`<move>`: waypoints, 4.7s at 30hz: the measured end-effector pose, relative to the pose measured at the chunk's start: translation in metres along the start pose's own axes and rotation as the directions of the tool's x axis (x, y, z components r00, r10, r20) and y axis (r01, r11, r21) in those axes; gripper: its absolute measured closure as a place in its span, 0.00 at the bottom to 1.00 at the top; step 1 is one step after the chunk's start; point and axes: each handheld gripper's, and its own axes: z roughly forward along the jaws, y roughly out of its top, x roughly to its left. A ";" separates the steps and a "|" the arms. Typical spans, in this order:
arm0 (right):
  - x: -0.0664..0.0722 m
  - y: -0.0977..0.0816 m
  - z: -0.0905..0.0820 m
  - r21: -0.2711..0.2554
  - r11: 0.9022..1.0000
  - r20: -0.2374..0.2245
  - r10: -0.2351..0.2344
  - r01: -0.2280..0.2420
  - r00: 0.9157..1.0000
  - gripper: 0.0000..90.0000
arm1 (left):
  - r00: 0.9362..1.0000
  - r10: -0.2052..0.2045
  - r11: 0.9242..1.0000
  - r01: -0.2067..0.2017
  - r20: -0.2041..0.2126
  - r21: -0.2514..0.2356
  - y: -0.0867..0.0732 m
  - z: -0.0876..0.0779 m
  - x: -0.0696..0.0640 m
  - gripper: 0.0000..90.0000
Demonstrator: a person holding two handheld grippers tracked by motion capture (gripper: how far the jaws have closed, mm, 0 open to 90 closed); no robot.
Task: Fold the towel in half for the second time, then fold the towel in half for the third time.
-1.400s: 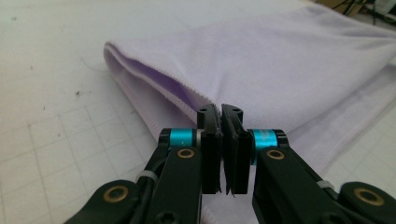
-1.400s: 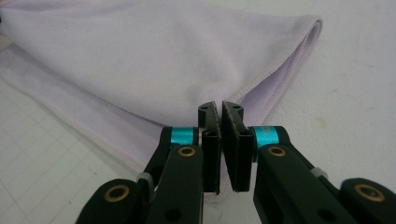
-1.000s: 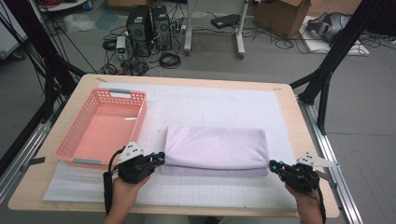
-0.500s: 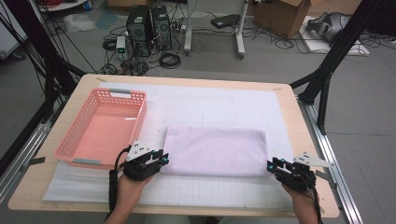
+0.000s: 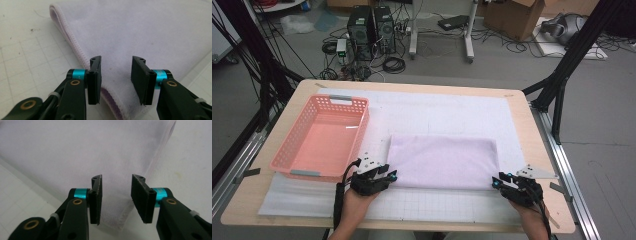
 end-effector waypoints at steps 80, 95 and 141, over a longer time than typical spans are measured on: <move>0.027 0.066 0.041 -0.030 0.997 -0.127 -0.078 0.074 0.989 0.22 | 0.999 -0.043 0.993 0.046 -0.026 0.111 -0.007 0.000 -0.002 0.69; 0.068 0.136 0.126 0.027 0.982 -0.242 -0.174 0.186 0.954 0.23 | 0.995 -0.101 0.991 0.099 0.007 0.091 -0.007 -0.001 -0.002 0.86; 0.150 0.186 0.241 0.073 0.952 -0.432 -0.239 0.298 0.870 0.92 | 0.994 -0.090 0.995 0.092 0.059 -0.041 0.014 -0.035 0.001 0.90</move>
